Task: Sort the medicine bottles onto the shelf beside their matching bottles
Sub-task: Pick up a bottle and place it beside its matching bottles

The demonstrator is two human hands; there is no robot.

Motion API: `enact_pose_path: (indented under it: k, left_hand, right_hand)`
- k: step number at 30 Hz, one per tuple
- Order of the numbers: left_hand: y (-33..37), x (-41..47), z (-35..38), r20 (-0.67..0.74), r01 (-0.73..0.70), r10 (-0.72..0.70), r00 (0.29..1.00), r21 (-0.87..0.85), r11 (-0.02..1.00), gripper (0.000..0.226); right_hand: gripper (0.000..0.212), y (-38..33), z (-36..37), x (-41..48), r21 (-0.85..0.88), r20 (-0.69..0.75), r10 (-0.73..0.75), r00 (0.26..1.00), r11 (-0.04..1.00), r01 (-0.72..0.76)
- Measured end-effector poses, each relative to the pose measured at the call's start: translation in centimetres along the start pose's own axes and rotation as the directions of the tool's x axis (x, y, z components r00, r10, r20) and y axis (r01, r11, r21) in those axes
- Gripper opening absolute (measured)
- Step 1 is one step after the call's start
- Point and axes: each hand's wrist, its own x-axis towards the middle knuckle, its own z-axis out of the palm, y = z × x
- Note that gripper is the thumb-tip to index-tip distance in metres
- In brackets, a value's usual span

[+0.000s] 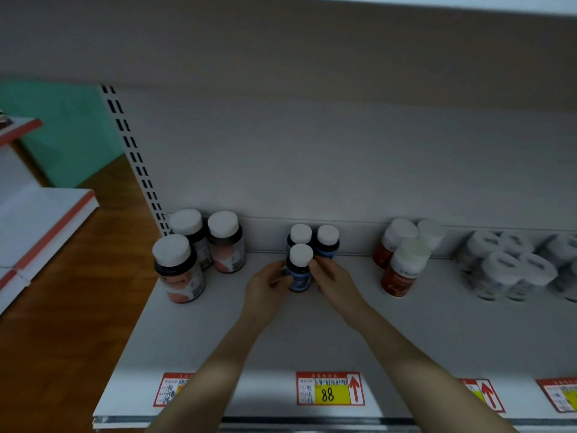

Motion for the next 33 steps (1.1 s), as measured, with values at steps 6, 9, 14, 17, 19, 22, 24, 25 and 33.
enact_pose_path:
  k: [6, 9, 14, 17, 19, 22, 24, 25, 33]
  left_hand:
    - [0.1, -1.2, -0.2, -0.078, 0.044, -0.035, 0.996, 0.128, 0.991, 0.036]
    - [0.1, -2.4, -0.4, -0.084, -0.001, 0.017, 0.996, 0.182, 0.983, 0.027]
    - [1.3, -4.3, 0.8, -0.005, -0.101, 0.103, 0.995, 0.172, 0.980, 0.021]
    - [3.1, -5.1, 2.6, 0.054, -0.142, 0.136, 0.989, 0.143, 0.979, 0.020]
    - [4.6, -5.5, 4.2, 0.098, -0.181, 0.169, 0.981, 0.127, 0.975, 0.019]
    - [6.9, -6.4, 7.9, 0.168, -0.221, 0.208, 0.964, 0.068, 0.973, 0.020]
    - [8.7, -7.7, 10.8, 0.198, -0.226, 0.212, 0.957, 0.049, 0.973, 0.022]
    - [9.5, -8.5, 12.4, 0.210, -0.223, 0.211, 0.955, 0.035, 0.974, 0.022]
    - [14.8, -17.7, 28.2, 0.374, -0.241, 0.278, 0.885, -0.145, 0.960, 0.013]
  right_hand:
    - [0.025, 0.3, -0.2, -1.0, 0.032, -0.109, 0.057, 0.992, 0.998, -0.054]
    - [0.027, 0.7, -0.5, -1.7, 0.085, -0.237, 0.079, 0.968, 0.995, -0.060]
    - [0.021, 1.0, -1.1, -3.8, 0.139, -0.279, 0.068, 0.958, 0.990, -0.030]
    - [0.021, 0.5, -2.9, -5.2, 0.172, -0.280, 0.057, 0.958, 0.985, -0.008]
    - [0.020, 0.1, -4.9, -6.1, 0.213, -0.299, 0.059, 0.953, 0.977, 0.007]
    - [0.023, 0.5, -8.7, -7.8, 0.214, -0.374, 0.053, 0.926, 0.976, 0.031]
    - [0.025, 1.1, -11.8, -9.5, 0.202, -0.435, 0.064, 0.898, 0.979, 0.028]
    - [0.025, 1.4, -13.5, -10.7, 0.222, -0.461, 0.081, 0.884, 0.975, 0.026]
    - [0.021, 7.0, -28.8, -23.5, 0.248, -0.618, 0.097, 0.780, 0.966, 0.077]
